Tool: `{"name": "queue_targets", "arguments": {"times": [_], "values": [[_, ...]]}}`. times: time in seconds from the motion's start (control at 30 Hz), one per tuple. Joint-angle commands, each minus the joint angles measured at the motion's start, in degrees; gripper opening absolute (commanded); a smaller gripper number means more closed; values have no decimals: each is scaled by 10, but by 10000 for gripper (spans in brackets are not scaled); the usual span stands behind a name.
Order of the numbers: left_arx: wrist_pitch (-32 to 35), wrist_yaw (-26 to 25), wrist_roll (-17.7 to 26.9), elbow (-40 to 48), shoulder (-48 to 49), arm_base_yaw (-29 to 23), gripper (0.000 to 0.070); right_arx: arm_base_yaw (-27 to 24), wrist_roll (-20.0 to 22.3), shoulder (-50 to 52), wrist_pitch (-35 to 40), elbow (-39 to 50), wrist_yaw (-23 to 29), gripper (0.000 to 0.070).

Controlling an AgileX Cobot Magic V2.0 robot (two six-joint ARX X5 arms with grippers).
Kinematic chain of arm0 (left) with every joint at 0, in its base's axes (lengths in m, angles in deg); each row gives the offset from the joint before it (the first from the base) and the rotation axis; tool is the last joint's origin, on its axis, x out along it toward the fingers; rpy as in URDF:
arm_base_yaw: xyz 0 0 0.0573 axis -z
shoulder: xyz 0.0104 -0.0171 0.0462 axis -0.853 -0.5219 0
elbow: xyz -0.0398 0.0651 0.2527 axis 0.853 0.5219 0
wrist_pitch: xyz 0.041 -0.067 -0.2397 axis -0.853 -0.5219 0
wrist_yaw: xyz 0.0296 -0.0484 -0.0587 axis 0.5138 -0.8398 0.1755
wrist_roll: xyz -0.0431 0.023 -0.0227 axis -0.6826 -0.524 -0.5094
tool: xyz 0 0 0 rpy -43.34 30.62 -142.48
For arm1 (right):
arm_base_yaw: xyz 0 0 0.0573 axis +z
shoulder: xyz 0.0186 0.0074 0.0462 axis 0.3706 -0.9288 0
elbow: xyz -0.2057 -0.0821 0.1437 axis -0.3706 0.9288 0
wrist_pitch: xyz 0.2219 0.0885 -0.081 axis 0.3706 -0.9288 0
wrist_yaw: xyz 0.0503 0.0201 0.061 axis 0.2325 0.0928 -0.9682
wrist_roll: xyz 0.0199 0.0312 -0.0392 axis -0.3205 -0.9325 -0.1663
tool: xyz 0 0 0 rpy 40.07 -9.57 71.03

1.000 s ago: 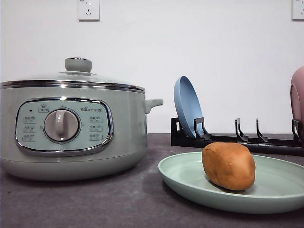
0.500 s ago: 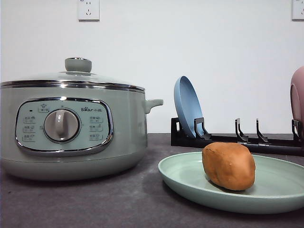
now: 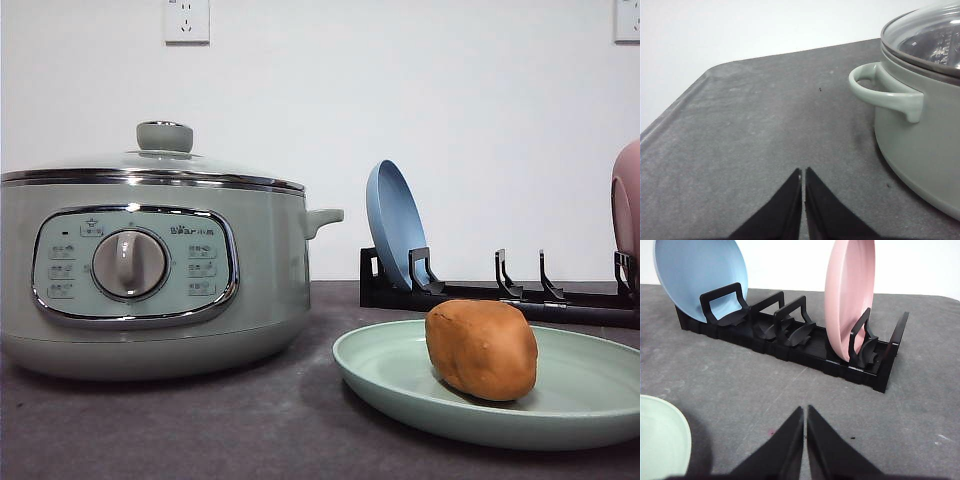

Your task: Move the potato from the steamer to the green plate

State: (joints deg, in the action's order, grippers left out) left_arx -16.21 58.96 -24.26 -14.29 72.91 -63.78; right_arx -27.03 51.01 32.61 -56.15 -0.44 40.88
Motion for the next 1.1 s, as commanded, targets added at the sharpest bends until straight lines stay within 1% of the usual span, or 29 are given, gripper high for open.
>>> {"name": "queue_targets", "arguments": {"times": [0.0,1.07], "values": [[-3,1,2,12,1,-2,3,-1,0,2,4,3,0,0],[-3,1,3,12,1,-2,3,-1,0,2,4,3,0,0]]}}
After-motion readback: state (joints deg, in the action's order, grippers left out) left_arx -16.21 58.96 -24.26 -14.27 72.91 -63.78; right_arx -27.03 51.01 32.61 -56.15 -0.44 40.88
